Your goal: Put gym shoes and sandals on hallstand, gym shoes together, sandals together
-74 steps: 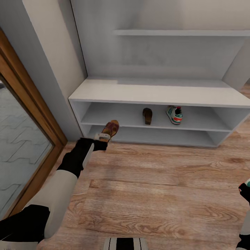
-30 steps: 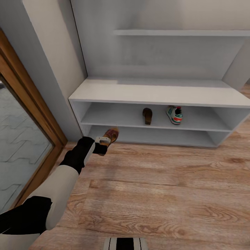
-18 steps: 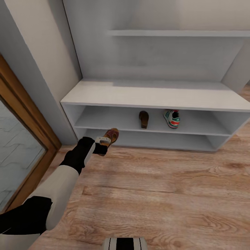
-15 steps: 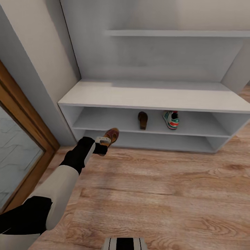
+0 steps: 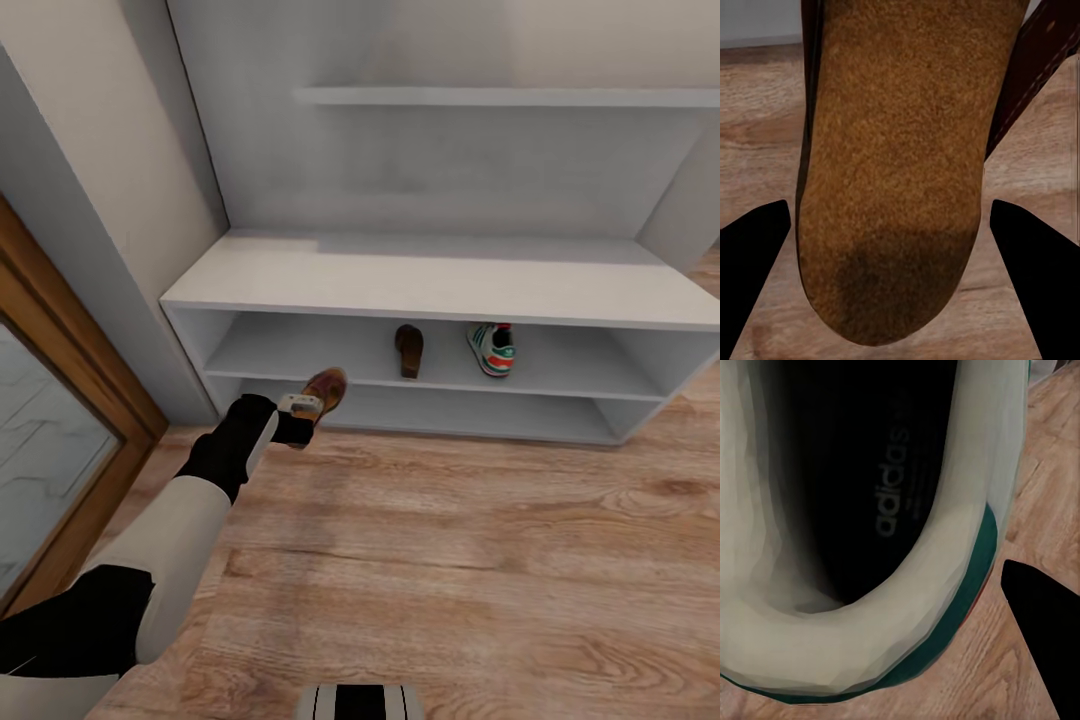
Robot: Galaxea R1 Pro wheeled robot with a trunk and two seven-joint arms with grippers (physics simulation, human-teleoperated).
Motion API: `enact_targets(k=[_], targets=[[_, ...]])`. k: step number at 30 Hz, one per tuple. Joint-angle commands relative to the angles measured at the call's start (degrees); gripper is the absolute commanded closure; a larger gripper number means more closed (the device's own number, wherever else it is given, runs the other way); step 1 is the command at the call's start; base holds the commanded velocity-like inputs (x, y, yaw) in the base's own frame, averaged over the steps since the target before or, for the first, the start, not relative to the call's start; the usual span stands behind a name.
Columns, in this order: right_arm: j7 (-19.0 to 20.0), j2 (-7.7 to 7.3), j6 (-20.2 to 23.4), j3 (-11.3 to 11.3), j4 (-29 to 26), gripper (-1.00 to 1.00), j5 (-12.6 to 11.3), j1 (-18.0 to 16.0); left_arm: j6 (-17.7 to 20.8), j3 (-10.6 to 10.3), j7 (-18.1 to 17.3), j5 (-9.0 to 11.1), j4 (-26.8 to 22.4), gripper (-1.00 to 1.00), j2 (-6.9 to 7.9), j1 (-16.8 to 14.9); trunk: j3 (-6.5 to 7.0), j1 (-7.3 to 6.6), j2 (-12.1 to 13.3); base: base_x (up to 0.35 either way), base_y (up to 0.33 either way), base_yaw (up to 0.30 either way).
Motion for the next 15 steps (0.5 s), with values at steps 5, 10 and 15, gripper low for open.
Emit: enact_targets(k=[5,10,15], targets=[[-0.2,0.00,0.3,0.0,-0.1,1.00,-0.1,0.0,0.2,0.0,-0.3,-0.4,-0.1,1.00,-0.32,0.0,-0.05,0.01,0.0,0.276,-0.111,0.000],[-0.2,-0.01,0.3,0.0,-0.1,1.00,-0.2,0.0,0.1,0.0,-0.3,-0.4,-0.1,1.00,-0.36,0.0,-0.05,0.01,0.0,0.276,-0.126,0.000],[-0.2,-0.01,0.3,0.0,-0.1,1.00,-0.2,0.0,0.1,-0.1,-0.3,-0.4,-0.1,1.00,-0.37,0.3,-0.05,0.01,0.0,0.081,-0.032,0.000]])
